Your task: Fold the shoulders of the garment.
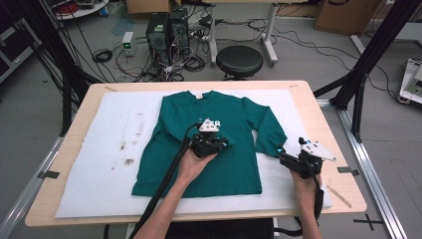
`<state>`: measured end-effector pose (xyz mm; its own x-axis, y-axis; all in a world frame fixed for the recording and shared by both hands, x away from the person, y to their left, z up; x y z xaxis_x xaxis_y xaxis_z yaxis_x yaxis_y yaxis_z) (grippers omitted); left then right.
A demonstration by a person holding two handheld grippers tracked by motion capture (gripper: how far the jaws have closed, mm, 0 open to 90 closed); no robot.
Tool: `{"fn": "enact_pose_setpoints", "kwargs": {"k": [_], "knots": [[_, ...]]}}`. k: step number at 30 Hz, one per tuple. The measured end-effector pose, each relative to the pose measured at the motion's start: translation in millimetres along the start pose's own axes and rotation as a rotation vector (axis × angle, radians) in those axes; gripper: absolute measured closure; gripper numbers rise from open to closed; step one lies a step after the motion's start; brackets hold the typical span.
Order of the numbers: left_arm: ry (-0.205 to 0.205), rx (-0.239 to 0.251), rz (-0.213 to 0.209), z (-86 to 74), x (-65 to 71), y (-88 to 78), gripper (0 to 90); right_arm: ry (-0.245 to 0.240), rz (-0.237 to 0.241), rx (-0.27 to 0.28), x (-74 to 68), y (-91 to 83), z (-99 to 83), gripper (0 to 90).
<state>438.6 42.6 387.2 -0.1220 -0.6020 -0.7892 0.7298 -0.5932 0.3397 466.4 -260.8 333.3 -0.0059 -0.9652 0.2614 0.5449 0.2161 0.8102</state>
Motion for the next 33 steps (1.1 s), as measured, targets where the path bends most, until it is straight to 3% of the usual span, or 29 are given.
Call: {"fn": "enact_pose_setpoints", "kwargs": {"k": [24,28,29,33], "knots": [[0.0,-0.014,-0.02,2.1,6.3,7.6,84.6,-0.008,-0.003,-0.006,-0.8,0.4,0.1,20.2],[0.0,-0.008,-0.028,2.6,6.2,7.0,77.3,-0.01,-0.003,-0.007,-0.9,0.5,0.2,20.2],[0.003,-0.01,-0.018,2.6,6.4,7.0,70.1,-0.011,-0.003,-0.007,-0.9,0.5,0.2,20.2],[0.002,-0.012,0.008,3.0,4.4,4.2,61.4,-0.013,-0.005,-0.008,-0.9,0.7,0.2,20.2]]}}
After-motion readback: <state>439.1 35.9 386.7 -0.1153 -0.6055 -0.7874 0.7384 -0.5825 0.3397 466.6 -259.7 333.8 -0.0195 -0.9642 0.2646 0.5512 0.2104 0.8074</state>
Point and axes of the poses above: each handheld gripper's, and its own axes: y roughly forward along the jaws, z roughly out of its top, x roughly to its right, the point moved 3 cm from there along y, roughly forward along the jaws, and after that the axes turned 12 degrees about -x, right-handed, at the moved point
